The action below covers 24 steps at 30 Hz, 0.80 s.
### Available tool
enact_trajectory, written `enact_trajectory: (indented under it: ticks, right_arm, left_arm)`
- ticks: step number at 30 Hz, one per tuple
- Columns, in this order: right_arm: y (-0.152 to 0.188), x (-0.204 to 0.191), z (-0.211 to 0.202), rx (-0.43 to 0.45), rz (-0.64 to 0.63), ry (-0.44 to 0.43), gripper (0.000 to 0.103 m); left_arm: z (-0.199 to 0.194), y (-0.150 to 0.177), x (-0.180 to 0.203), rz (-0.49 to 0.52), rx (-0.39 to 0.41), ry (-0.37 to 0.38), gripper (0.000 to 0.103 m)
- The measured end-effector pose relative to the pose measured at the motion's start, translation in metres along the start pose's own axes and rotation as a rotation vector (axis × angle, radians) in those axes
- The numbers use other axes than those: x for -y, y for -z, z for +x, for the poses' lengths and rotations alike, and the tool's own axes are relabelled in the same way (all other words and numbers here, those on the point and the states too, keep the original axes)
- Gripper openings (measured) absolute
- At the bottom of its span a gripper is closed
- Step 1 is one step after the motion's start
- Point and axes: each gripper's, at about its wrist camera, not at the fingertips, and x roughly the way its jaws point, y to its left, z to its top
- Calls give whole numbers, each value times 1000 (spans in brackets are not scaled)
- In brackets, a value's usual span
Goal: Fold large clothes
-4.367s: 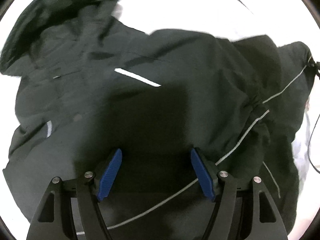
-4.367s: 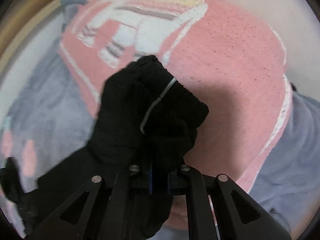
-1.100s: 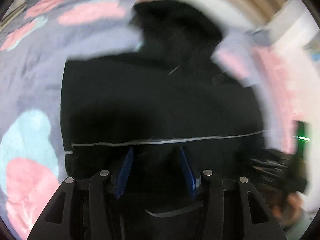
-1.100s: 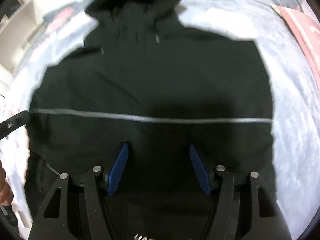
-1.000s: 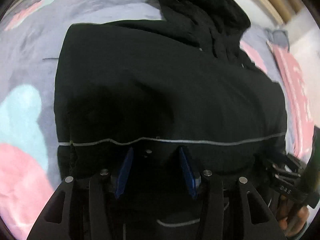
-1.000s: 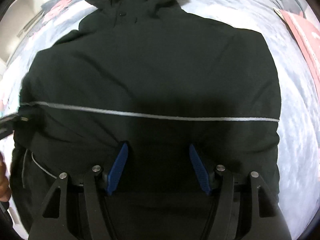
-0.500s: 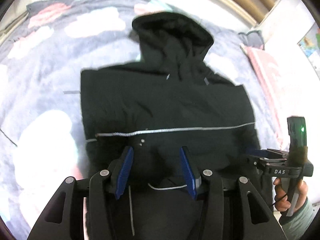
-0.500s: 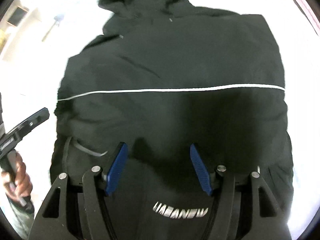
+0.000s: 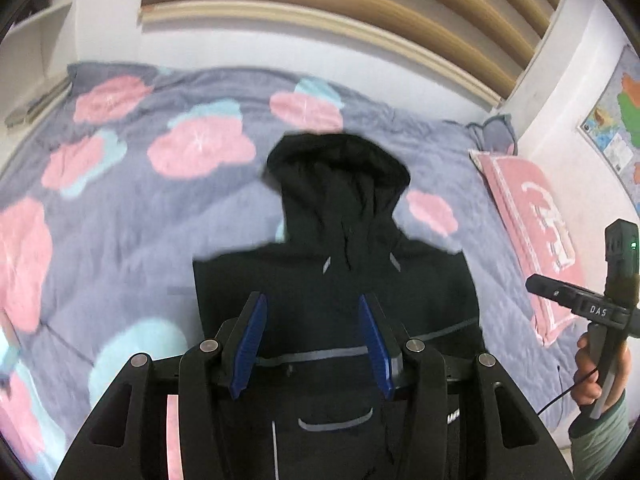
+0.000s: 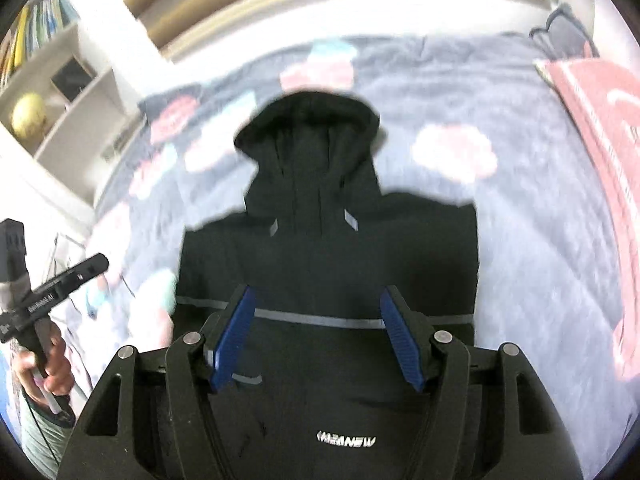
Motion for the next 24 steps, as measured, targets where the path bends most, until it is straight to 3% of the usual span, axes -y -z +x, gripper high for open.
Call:
enact_trajectory:
  ticks: [5,11,19,24]
  right_arm:
    - [-43,8,18,44,2,92,68]
    - [-80,27,96,-19,8,209,68]
    - [-139,44,195,-54,21,202,68]
    - [-164,56,257,-100,31,194,68]
  left_arm:
    - [19,-45,-3,0,23,3,57]
    - [97,-83,-19,-22,-16,-11,58]
    - [210,-132,-44,-134,-59,-10,58]
    - [272,-145,-52,-161,-112,-41,58]
